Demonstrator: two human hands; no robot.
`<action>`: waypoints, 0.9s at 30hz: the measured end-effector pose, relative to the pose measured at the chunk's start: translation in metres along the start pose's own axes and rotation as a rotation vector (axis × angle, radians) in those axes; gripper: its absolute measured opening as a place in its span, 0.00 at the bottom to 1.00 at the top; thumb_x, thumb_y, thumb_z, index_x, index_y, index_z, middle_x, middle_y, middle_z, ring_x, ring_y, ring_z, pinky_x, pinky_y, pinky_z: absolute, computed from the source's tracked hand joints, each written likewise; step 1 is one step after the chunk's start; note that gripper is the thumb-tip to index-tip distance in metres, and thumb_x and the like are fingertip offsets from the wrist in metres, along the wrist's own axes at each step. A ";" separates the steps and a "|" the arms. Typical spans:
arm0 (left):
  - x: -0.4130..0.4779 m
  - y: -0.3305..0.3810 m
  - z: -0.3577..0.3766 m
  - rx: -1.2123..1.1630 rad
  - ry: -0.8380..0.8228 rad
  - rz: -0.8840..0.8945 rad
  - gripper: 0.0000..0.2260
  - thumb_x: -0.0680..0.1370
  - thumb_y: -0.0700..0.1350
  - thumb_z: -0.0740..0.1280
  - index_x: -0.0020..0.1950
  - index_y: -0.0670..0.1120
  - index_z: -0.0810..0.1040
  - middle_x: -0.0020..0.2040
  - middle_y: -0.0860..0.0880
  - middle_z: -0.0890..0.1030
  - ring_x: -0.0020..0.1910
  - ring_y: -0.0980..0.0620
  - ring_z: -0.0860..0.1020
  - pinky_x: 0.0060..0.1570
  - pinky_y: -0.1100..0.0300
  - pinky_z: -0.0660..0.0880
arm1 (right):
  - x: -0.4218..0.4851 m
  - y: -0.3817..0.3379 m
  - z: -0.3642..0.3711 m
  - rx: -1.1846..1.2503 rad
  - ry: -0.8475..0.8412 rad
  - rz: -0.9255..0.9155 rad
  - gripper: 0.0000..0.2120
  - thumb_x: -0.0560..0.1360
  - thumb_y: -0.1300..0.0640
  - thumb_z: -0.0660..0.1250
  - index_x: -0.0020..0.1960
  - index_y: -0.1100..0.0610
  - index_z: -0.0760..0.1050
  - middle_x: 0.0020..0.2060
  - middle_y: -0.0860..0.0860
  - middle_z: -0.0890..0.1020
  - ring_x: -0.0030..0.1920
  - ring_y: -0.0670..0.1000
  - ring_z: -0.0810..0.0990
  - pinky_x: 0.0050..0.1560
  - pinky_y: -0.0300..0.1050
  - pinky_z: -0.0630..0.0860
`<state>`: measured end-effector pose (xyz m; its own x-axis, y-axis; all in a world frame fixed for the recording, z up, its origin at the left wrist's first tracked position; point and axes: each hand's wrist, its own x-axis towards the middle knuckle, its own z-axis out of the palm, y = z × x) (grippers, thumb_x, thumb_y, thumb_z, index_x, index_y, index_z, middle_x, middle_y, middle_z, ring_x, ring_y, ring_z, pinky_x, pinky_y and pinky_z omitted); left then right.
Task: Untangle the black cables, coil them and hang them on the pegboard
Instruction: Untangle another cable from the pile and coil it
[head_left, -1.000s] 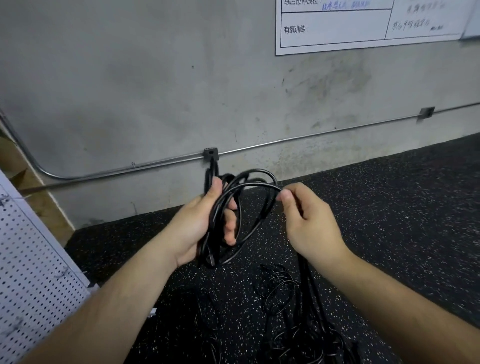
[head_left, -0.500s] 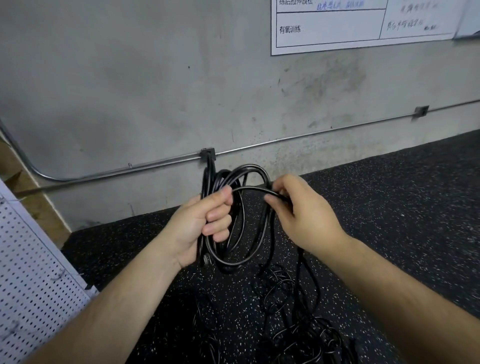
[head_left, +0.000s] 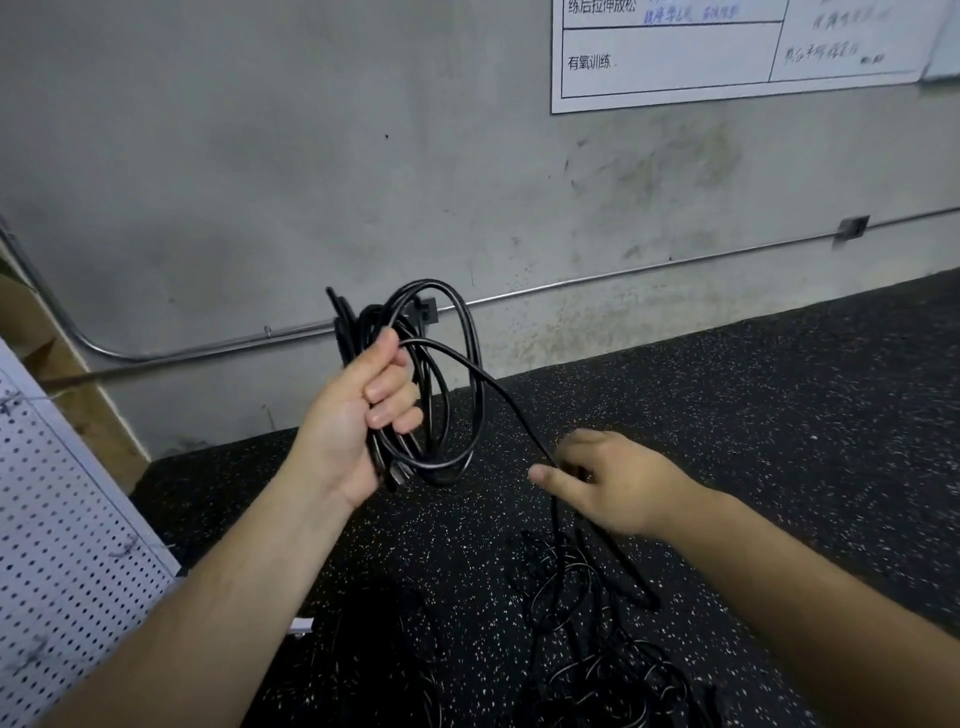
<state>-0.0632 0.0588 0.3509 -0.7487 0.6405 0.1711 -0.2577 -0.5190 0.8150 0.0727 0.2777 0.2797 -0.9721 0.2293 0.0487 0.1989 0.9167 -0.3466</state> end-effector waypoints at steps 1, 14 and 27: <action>0.001 0.002 -0.001 -0.027 0.019 0.011 0.11 0.81 0.48 0.64 0.42 0.45 0.75 0.23 0.55 0.65 0.19 0.60 0.63 0.21 0.68 0.65 | -0.001 0.001 0.003 -0.086 -0.043 0.038 0.41 0.74 0.22 0.46 0.57 0.53 0.80 0.58 0.46 0.78 0.61 0.49 0.75 0.60 0.53 0.77; -0.001 0.022 0.001 -0.067 -0.118 0.029 0.14 0.85 0.50 0.57 0.42 0.46 0.73 0.23 0.55 0.64 0.18 0.60 0.62 0.20 0.69 0.65 | 0.002 -0.043 0.022 0.469 0.058 -0.025 0.42 0.76 0.44 0.70 0.79 0.40 0.46 0.80 0.46 0.58 0.78 0.49 0.59 0.77 0.53 0.61; 0.000 0.002 -0.012 0.316 0.049 0.103 0.11 0.80 0.52 0.65 0.44 0.45 0.75 0.29 0.52 0.65 0.25 0.55 0.64 0.28 0.62 0.69 | 0.004 -0.086 0.022 0.720 0.260 -0.001 0.12 0.86 0.53 0.53 0.68 0.54 0.64 0.40 0.47 0.77 0.30 0.39 0.73 0.32 0.35 0.68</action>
<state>-0.0704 0.0510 0.3457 -0.7915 0.5617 0.2410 0.0175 -0.3733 0.9275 0.0486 0.1925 0.2890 -0.8940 0.3802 0.2370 -0.0183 0.4976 -0.8672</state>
